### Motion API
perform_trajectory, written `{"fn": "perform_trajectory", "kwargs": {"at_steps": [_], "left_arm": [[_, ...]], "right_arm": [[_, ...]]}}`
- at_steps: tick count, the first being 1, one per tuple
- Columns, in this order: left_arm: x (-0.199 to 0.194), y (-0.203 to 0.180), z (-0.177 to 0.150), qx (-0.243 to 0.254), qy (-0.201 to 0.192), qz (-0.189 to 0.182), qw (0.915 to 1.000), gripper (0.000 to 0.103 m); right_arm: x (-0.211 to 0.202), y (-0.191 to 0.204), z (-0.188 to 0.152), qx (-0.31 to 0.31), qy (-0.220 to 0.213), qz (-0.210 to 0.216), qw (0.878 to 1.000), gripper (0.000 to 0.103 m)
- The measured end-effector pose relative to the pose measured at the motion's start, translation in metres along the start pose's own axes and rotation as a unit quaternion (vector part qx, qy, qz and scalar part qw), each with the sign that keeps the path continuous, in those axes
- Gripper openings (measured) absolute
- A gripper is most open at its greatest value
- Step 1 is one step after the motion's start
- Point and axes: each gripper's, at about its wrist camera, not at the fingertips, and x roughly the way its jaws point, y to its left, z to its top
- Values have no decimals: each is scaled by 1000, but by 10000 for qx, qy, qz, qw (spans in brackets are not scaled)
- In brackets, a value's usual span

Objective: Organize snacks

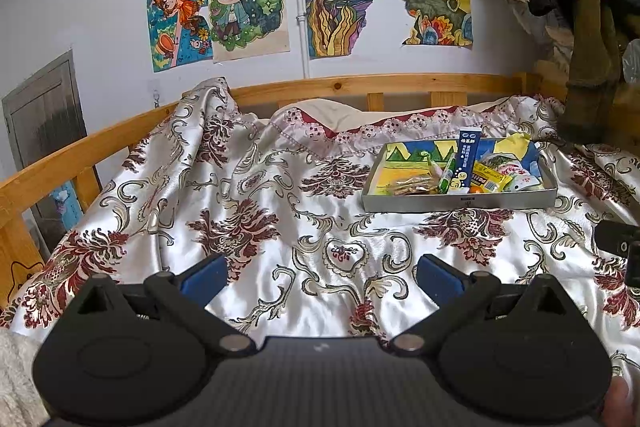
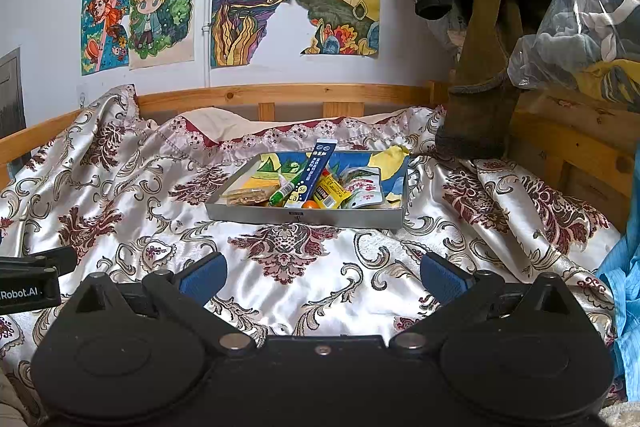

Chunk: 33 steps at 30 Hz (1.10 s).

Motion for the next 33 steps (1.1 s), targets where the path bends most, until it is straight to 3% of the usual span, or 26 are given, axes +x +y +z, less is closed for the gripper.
{"fn": "perform_trajectory", "kwargs": {"at_steps": [33], "left_arm": [[1,5,-2,38,50,30,10000,103]], "right_arm": [[0,0,1,-10,3,-1,10000,102]]}}
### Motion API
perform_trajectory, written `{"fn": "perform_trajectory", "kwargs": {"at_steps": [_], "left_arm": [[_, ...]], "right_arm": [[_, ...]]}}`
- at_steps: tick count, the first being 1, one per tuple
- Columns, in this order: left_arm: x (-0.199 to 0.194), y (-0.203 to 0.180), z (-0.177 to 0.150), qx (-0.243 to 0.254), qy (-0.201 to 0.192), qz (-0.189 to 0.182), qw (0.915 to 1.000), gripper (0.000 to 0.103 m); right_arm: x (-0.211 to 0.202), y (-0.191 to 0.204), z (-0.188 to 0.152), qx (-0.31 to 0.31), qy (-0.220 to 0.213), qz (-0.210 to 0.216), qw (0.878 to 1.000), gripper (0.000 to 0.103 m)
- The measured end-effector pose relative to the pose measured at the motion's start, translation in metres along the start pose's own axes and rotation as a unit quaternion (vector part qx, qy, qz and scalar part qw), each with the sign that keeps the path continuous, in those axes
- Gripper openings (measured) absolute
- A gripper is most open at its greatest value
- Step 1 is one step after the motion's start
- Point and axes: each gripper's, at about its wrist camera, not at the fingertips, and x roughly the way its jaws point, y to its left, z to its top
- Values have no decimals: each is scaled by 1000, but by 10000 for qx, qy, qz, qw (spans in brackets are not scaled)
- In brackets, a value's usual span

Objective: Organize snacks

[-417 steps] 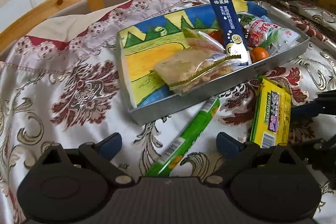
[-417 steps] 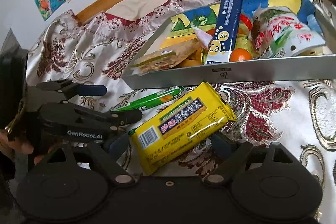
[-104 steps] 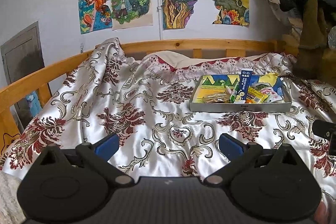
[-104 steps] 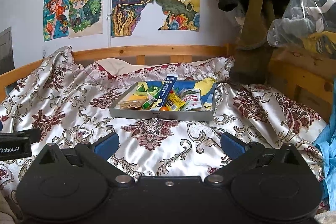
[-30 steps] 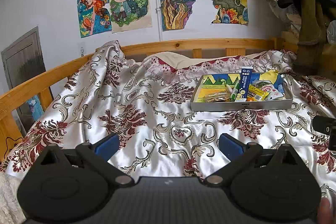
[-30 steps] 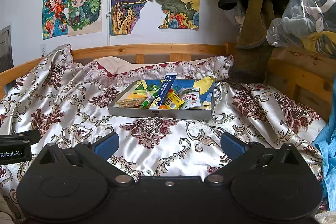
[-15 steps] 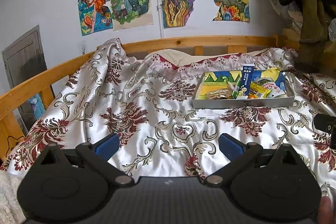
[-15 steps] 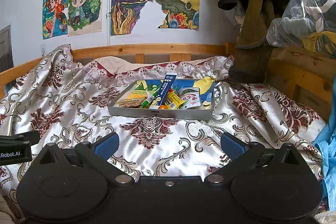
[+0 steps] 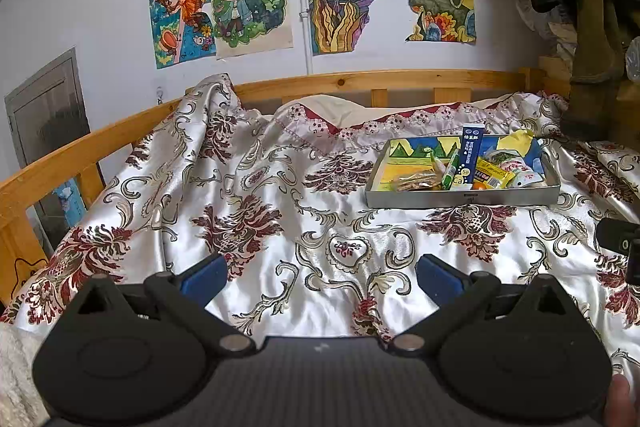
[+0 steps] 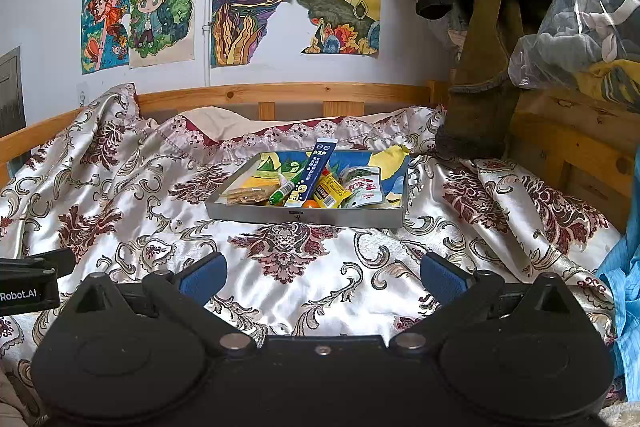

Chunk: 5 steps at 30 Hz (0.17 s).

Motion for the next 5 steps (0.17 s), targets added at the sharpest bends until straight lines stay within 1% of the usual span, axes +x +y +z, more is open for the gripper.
{"fn": "perform_trajectory", "kwargs": {"at_steps": [5], "left_arm": [[0,0,0,11,18,-20,10000,103]], "right_arm": [[0,0,0,0,4,-2,10000,102]]}}
